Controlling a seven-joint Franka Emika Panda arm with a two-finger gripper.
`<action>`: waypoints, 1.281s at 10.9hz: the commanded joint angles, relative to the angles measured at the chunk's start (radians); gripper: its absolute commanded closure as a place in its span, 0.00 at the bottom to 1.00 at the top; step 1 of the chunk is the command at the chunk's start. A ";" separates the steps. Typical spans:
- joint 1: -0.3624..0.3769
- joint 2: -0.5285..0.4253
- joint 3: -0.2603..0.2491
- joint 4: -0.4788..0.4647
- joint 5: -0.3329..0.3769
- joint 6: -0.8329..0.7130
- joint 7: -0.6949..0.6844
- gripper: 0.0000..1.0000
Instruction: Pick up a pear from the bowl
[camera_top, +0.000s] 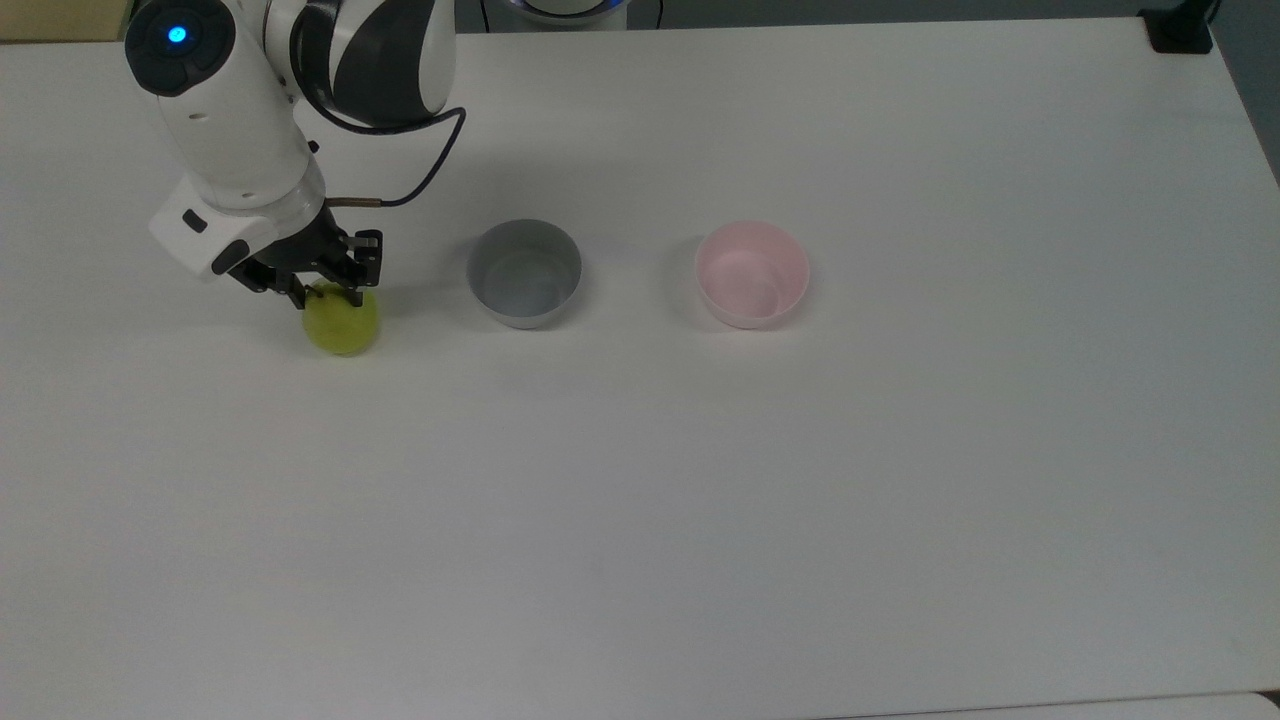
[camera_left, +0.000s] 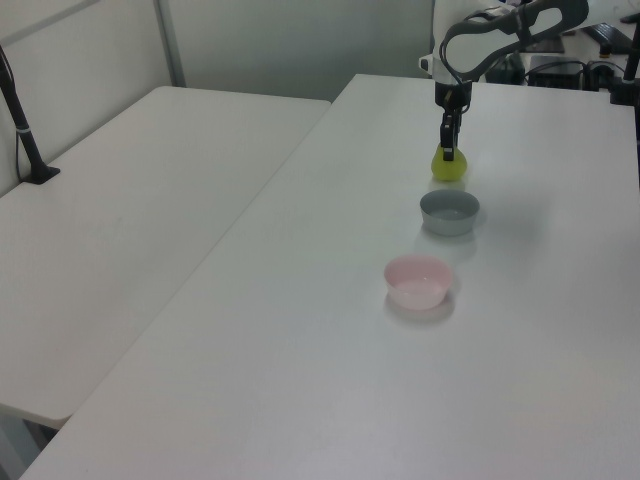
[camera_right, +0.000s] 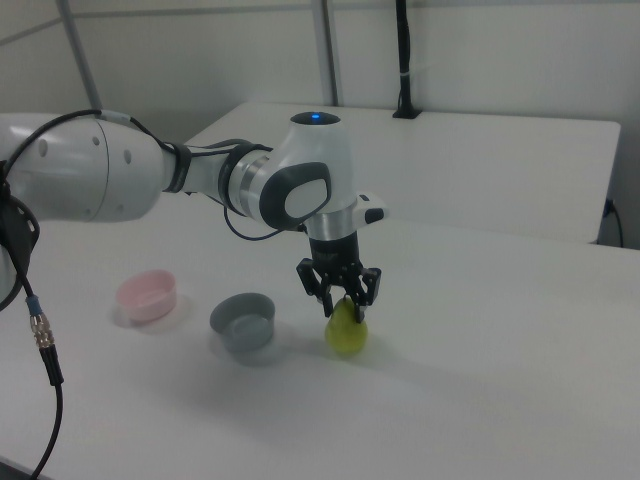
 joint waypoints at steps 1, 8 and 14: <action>0.010 -0.017 -0.006 -0.014 0.021 0.017 0.010 0.00; 0.016 -0.144 -0.004 -0.003 0.013 -0.136 0.064 0.00; 0.065 -0.313 -0.001 0.000 0.014 -0.353 0.227 0.00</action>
